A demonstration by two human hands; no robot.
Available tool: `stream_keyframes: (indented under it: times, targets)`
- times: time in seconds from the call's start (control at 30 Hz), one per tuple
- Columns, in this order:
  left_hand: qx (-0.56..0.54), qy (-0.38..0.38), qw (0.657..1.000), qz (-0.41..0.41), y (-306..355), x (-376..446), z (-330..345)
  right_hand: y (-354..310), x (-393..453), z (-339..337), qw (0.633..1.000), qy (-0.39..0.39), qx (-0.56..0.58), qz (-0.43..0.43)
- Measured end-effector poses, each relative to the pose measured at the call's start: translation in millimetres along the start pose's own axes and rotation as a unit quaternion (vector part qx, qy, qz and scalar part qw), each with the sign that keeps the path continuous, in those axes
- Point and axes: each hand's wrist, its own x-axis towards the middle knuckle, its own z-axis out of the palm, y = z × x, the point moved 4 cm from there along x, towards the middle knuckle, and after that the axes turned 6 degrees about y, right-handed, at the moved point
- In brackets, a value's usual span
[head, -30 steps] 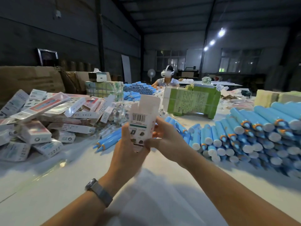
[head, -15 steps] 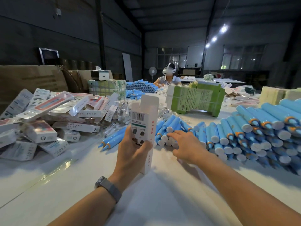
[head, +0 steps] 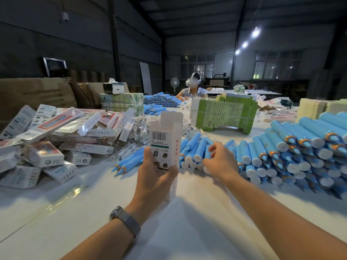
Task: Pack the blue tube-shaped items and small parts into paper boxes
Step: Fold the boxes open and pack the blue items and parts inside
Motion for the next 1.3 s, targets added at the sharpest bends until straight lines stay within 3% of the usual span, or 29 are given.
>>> stream_keyframes:
  times: [0.1, 0.23, 0.33, 0.53, 0.77, 1.1, 1.3]
  targets:
    - [-0.015, -0.031, 0.999, -0.001, 2.3, -2.7, 2.9, -2.6, 1.2, -1.2, 0.974, -0.085, 0.167, 0.129]
    - [-0.003, -0.016, 1.000, 0.026, 8.2, -1.1, 0.0, -18.7, -9.8, -3.1, 0.863, -0.160, 0.397, 0.269]
    - [0.001, 0.009, 0.999, 0.037, 8.5, 1.3, -5.3, -34.6, -19.3, -2.6, 0.804, -0.183, 0.488, 0.287]
    - [-0.011, 0.038, 0.997, 0.060, 7.1, 9.0, -13.4, -72.1, -27.5, -27.2, 0.791, -0.140, 0.573, 0.163]
    - [0.091, 0.067, 0.988, 0.110, 7.9, 9.3, -16.7, -97.5, -32.5, -75.5, 0.769, -0.061, 0.633, -0.065]
    - [0.175, 0.063, 0.970, 0.157, 10.9, 4.6, -10.7, -118.2, -55.4, -110.0, 0.812, 0.100, 0.478, -0.319]
    - [0.188, 0.072, 0.965, 0.165, 11.5, 3.7, -11.5, -114.0, -51.1, -113.1, 0.845, 0.144, 0.381, -0.346]
